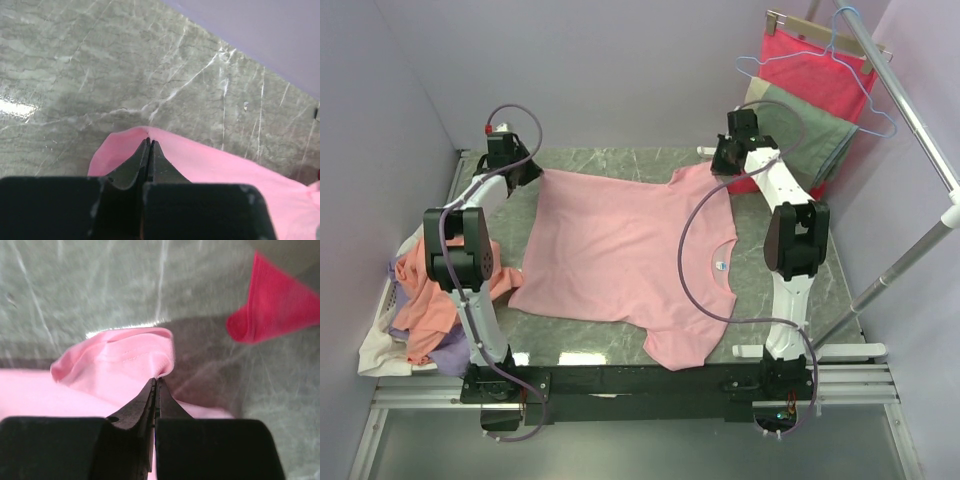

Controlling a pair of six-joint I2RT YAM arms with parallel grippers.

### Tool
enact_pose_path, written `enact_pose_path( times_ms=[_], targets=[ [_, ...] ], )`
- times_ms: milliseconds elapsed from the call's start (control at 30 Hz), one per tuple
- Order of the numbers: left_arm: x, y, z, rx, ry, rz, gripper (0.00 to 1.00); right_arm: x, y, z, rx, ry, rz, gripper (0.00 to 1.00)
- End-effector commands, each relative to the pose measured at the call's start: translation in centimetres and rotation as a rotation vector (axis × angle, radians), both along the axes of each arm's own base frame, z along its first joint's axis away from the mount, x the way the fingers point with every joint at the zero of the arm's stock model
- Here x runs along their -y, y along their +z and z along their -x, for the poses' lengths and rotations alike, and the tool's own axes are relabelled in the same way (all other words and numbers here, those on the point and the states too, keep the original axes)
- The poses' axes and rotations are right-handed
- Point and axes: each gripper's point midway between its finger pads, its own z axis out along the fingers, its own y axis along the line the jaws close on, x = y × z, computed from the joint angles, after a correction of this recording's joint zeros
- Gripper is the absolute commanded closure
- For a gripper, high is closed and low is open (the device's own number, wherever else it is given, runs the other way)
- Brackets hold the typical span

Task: Fold and stack the t-shirts
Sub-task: Grap the side of the flattened tshirt furthest away from the robot with both arms, then fold the flattened tshirt in 1/3 of the way

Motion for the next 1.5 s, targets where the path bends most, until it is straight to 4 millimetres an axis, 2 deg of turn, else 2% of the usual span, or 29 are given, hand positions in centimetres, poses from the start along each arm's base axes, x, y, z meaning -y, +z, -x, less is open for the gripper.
enact_pose_path(
  times_ms=[0, 33, 67, 133, 167, 233, 267, 333, 367, 400, 433, 500, 533, 600, 667, 700, 767, 800, 833, 900, 967, 1000, 1133, 1200, 1400, 1433, 1467],
  targets=[
    [0.0, 3.3, 0.4, 0.070, 0.000, 0.006, 0.99, -0.5, 1.5, 1.9, 0.025, 0.020, 0.067, 1.00],
    [0.0, 3.3, 0.6, 0.067, 0.010, 0.013, 0.99, -0.5, 0.7, 2.7, 0.003, 0.024, 0.069, 1.00],
    [0.0, 3.8, 0.9, 0.076, 0.010, 0.019, 0.99, -0.6, 1.2, 3.2, 0.012, 0.029, 0.067, 1.00],
    [0.1, 3.3, 1.7, 0.067, 0.019, 0.028, 0.99, -0.8, 0.4, 4.3, -0.009, 0.034, 0.074, 1.00],
    [0.2, 3.8, 2.0, 0.074, 0.019, 0.033, 0.99, -0.8, 0.9, 4.6, 0.001, 0.034, 0.071, 1.00],
    [0.1, 3.3, 2.7, 0.058, 0.026, 0.036, 0.99, -0.9, 0.4, 5.7, -0.019, 0.032, 0.069, 1.00],
    [0.1, 3.4, 3.0, 0.056, 0.031, 0.036, 0.99, -1.0, 1.0, 6.1, -0.010, 0.029, 0.067, 1.00],
    [-0.1, 2.8, 3.6, 0.033, 0.053, 0.039, 0.99, -0.9, 0.3, 7.3, -0.024, 0.026, 0.063, 1.00],
    [-0.1, 3.0, 3.9, 0.034, 0.056, 0.043, 0.99, -1.3, 1.2, 7.7, -0.007, 0.032, 0.057, 1.00],
    [0.0, 2.3, 4.4, 0.017, 0.060, 0.055, 0.99, -1.5, 0.7, 8.5, -0.020, 0.036, 0.055, 1.00],
    [0.1, 2.9, 4.6, 0.036, 0.061, 0.062, 0.99, -1.7, 1.5, 9.0, -0.004, 0.041, 0.050, 1.00],
    [0.2, 2.1, 5.5, 0.018, 0.072, 0.067, 0.99, -2.3, 0.9, 10.3, -0.020, 0.052, 0.057, 1.00],
    [0.3, 2.5, 5.8, 0.029, 0.076, 0.067, 0.99, -2.4, 1.5, 10.8, -0.008, 0.053, 0.051, 1.00],
    [0.2, 1.7, 6.9, 0.009, 0.089, 0.065, 0.99, -3.0, 0.6, 12.3, -0.031, 0.068, 0.054, 1.00],
    [0.2, 1.9, 7.7, 0.010, 0.100, 0.067, 0.99, -3.3, 0.8, 13.4, -0.025, 0.074, 0.057, 1.00],
    [0.2, 1.2, 8.5, -0.008, 0.103, 0.064, 0.99, -3.2, 0.1, 14.3, -0.051, 0.076, 0.064, 1.00],
    [-0.4, 1.2, 9.6, -0.015, 0.138, 0.046, 0.99, -3.3, -0.1, 15.5, -0.065, 0.087, 0.054, 1.00],
    [-0.6, 0.1, 10.5, -0.037, 0.147, 0.039, 0.99, -3.4, -1.1, 16.6, -0.097, 0.093, 0.060, 1.00],
    [-0.8, 0.4, 11.1, -0.032, 0.160, 0.036, 0.99, -3.3, -1.1, 17.2, -0.099, 0.091, 0.064, 1.00],
    [-1.6, -0.8, 12.3, -0.058, 0.205, 0.008, 0.99, -2.9, -2.9, 19.1, -0.156, 0.087, 0.074, 1.00],
    [-2.7, -0.7, 13.0, -0.060, 0.259, -0.019, 0.99, -2.7, -3.8, 20.2, -0.180, 0.082, 0.077, 1.00],
    [-3.0, -1.1, 13.5, -0.066, 0.277, -0.029, 0.99, -2.4, -4.8, 21.1, -0.207, 0.072, 0.081, 1.00],
    [-5.2, -2.1, 15.1, -0.109, 0.393, -0.062, 0.99, -0.8, -6.8, 22.3, -0.247, -0.002, 0.132, 1.00],
    [-5.4, -2.7, 15.4, -0.123, 0.387, -0.047, 0.99, -0.1, -7.3, 22.4, -0.251, -0.043, 0.162, 1.00],
    [-5.9, -5.6, 15.6, -0.259, 0.381, -0.075, 0.99, -0.6, -8.8, 23.0, -0.303, -0.021, 0.153, 1.00],
    [-5.6, -6.3, 15.7, -0.282, 0.365, -0.069, 0.95, -0.8, -8.7, 23.1, -0.303, -0.015, 0.146, 0.97],
    [-5.5, -6.5, 15.8, -0.297, 0.360, -0.074, 0.91, -0.9, -8.6, 23.2, -0.302, -0.007, 0.141, 0.85]
  ],
)
